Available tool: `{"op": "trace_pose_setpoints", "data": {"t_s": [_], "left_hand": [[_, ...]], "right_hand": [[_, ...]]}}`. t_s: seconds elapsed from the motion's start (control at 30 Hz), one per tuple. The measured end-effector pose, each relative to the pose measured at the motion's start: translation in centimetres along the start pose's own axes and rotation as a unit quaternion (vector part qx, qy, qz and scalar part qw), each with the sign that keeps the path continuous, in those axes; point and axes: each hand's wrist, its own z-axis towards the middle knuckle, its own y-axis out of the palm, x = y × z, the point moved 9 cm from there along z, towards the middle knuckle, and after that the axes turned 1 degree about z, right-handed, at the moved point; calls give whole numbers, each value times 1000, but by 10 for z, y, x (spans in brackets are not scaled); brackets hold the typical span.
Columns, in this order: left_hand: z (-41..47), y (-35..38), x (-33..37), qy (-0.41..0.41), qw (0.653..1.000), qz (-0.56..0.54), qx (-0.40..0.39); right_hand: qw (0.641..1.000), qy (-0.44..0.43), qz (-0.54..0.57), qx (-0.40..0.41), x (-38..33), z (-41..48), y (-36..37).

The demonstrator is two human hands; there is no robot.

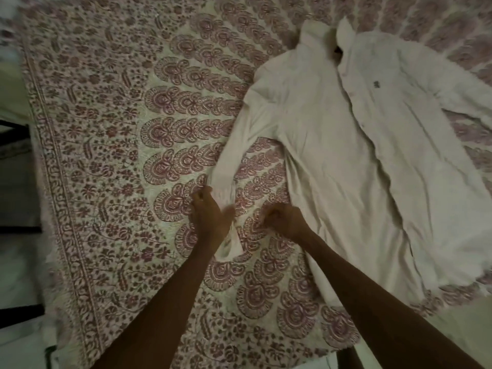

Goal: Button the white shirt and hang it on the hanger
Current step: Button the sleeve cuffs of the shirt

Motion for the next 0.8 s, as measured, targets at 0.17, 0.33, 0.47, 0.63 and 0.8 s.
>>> {"op": "trace_pose_setpoints", "data": {"t_s": [0.17, 0.33, 0.47, 0.63, 0.8], "left_hand": [[14, 10, -9, -30, 979, -172, -108], [8, 28, -10, -34, 929, -280, -239], [-10, 31, -2, -151, 752, -532, -360], [1, 20, -10, -133, 796, -472, -355], [23, 3, -5, -90, 874, -407, -249]], "right_hand": [[992, 45, -24, -112, -26, -1, 63], [993, 50, -4, -106, -25, -12, 91], [954, 133, 141, -227, -23, -40, 111], [942, 156, 154, -254, -20, -58, 102], [994, 74, -20, -74, -47, -54, 74]]}}
